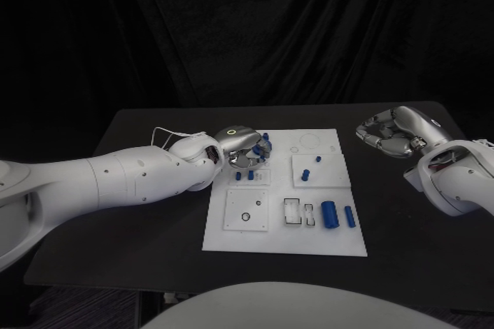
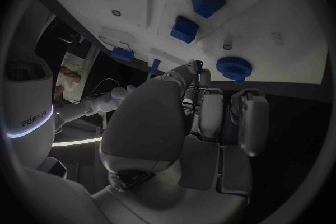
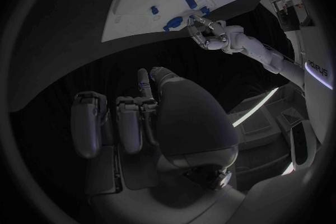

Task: Assemble the parts on the task board

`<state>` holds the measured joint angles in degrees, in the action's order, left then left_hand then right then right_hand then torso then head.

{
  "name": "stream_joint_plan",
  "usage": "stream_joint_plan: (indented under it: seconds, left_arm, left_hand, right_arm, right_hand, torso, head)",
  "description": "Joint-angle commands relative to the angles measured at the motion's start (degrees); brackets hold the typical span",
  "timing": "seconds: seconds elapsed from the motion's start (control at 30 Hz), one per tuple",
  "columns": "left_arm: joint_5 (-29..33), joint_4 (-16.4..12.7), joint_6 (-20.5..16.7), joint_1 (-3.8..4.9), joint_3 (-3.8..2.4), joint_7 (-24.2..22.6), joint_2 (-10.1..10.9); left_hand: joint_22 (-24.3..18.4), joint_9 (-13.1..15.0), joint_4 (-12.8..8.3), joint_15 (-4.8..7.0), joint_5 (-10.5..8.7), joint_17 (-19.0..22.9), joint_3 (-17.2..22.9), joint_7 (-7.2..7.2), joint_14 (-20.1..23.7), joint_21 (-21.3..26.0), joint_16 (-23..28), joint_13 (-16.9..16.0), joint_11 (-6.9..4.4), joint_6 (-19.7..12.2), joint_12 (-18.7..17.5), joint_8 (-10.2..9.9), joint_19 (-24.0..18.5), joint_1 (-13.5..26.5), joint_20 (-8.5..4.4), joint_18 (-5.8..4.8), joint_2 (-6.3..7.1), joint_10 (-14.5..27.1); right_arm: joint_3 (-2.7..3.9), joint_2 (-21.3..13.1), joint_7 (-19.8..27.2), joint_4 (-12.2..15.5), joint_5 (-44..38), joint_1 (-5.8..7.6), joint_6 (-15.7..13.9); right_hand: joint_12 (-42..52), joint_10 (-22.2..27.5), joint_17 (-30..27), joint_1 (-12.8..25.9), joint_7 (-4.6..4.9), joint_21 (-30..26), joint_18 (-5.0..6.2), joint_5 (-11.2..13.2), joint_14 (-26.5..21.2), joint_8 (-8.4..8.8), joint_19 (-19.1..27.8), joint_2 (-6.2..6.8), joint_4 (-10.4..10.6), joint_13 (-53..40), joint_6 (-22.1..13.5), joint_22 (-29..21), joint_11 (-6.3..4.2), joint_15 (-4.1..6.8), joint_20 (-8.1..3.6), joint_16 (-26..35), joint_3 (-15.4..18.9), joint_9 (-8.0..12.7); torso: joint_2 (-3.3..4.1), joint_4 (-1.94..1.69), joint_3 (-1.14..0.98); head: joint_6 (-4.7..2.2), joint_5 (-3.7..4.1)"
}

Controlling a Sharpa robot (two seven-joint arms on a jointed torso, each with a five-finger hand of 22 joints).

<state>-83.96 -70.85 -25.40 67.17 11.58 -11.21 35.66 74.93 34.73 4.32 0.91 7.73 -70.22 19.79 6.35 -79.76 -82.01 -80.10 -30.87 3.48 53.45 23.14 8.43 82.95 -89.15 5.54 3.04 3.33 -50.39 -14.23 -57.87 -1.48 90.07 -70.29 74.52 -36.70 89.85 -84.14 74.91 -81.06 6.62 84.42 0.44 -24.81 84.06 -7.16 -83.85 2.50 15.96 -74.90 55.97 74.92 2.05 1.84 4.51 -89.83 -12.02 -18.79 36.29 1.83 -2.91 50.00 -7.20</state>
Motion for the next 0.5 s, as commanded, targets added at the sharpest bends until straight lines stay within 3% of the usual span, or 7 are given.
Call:
stream_joint_plan:
  seconds: [0.03, 0.23, 0.43, 0.5]
  left_arm:
    - [-0.01, -2.97, -3.42, 1.55, -0.29, -1.99, 1.99]
    - [-0.01, -8.07, -3.45, 3.43, -0.28, -2.19, 6.96]
    - [-0.08, -10.56, -2.52, 4.00, 0.18, -1.82, 10.20]
    - [-1.13, -10.70, -1.54, 4.08, 0.33, -1.17, 10.86]
  left_hand:
    - [11.92, 0.11, -0.07, 0.02, 0.39, 0.02, 0.23, -0.08, -0.25, 0.17, 0.25, 0.66, 0.00, 0.36, -0.68, 0.42, 0.18, 0.79, -0.04, -0.66, 0.08, -0.60]
    - [12.11, 0.22, 0.40, 0.27, 0.51, -0.34, 0.27, -0.58, -0.65, -0.25, -0.02, 2.29, -0.48, 1.68, -2.05, 0.74, 0.60, 1.40, -0.15, -0.79, -0.06, -2.31]
    - [12.02, 0.21, 0.46, 0.39, 0.52, 0.05, 0.25, -0.76, -0.50, -0.01, 0.16, 2.87, -0.64, 1.95, -2.58, 0.71, 0.42, 1.47, -0.24, -0.72, -0.01, -2.88]
    - [11.98, 0.19, 0.49, 0.43, 0.50, 0.24, 0.27, -0.77, -0.38, 0.10, 0.27, 3.06, -0.66, 2.00, -2.76, 0.68, 0.33, 1.49, -0.28, -0.69, -0.03, -3.04]
  right_arm:
    - [0.04, -0.17, -0.49, -0.02, -0.17, -0.12, 0.26]
    - [0.04, -0.08, -0.60, -0.12, -0.16, -0.12, 0.54]
    - [0.03, -0.09, -0.60, -0.18, 0.03, -0.12, 0.74]
    - [0.03, -0.10, -0.55, -0.19, 0.17, -0.13, 0.83]
  right_hand:
    - [0.15, -5.86, 15.09, -0.22, 0.06, -0.36, 1.16, -0.37, 5.94, 0.35, -2.62, 0.01, 0.06, -15.10, 0.43, 12.96, 0.23, -0.38, 0.35, -0.17, -0.33, 0.04]
    - [0.15, -5.86, 15.09, -0.21, 0.06, -0.36, 1.16, -0.37, 5.94, 0.37, -2.63, 0.01, 0.08, -15.10, 0.42, 12.96, 0.23, -0.38, 0.35, -0.17, -0.33, 0.05]
    - [0.15, -5.86, 15.09, -0.21, 0.06, -0.36, 1.16, -0.37, 5.94, 0.37, -2.63, 0.01, 0.08, -15.10, 0.42, 12.96, 0.23, -0.38, 0.35, -0.17, -0.33, 0.05]
    - [0.15, -5.86, 15.09, -0.19, 0.06, -0.41, 1.17, -0.37, 5.94, 0.38, -2.60, 0.00, 0.10, -15.10, 0.40, 12.94, 0.23, -0.39, 0.35, -0.17, -0.34, 0.05]
  torso:
    - [-0.02, -0.01, 0.00]
    - [-0.16, -0.10, 0.00]
    - [-0.22, -0.03, -0.14]
    - [-0.21, -0.19, -0.14]
  head:
    - [0.00, -0.14]
    - [0.00, -0.11]
    - [0.00, -0.39]
    - [0.00, -0.37]
